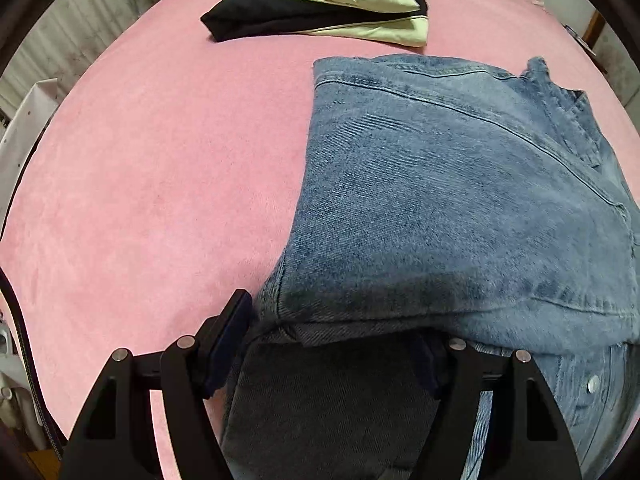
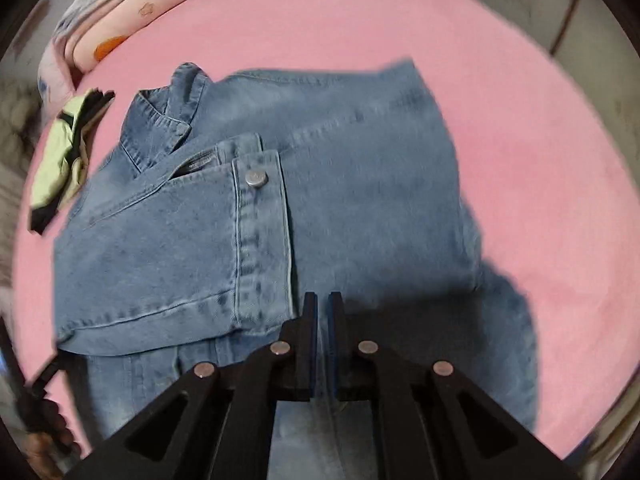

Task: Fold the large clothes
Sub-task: 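Grasp the jacket side edge with the right gripper and fold it inward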

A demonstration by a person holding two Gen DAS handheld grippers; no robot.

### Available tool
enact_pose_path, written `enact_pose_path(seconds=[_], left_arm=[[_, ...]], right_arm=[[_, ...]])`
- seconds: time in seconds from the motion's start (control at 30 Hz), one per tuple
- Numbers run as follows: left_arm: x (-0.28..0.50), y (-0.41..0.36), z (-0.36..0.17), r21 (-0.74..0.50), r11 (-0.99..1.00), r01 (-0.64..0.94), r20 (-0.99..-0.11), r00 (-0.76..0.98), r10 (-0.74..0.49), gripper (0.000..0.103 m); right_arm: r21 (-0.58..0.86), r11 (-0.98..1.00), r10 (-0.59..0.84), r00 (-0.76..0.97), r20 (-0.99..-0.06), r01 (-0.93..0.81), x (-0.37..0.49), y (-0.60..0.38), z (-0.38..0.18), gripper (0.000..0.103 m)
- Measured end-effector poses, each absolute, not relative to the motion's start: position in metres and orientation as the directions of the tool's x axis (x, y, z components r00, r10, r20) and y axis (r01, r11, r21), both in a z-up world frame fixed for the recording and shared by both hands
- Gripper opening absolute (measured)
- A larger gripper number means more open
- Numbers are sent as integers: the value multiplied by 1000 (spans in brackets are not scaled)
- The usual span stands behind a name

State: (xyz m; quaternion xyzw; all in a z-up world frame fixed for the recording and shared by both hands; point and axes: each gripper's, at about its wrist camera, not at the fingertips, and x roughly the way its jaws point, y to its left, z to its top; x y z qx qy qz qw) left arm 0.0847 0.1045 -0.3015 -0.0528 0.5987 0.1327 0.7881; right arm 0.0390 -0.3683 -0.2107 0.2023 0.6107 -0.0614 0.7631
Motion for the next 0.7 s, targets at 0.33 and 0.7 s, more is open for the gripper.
enact_pose_path(seconds=[0.33, 0.7], left_arm=[[76, 111, -302, 103, 950, -295, -947, 264, 185, 71], [75, 133, -289, 65, 872, -484, -926, 296, 233, 33]], right_arm=[[303, 908, 238, 238, -942, 289, 66, -349, -242, 43], [256, 948, 189, 311, -931, 192, 49, -335, -211, 3]])
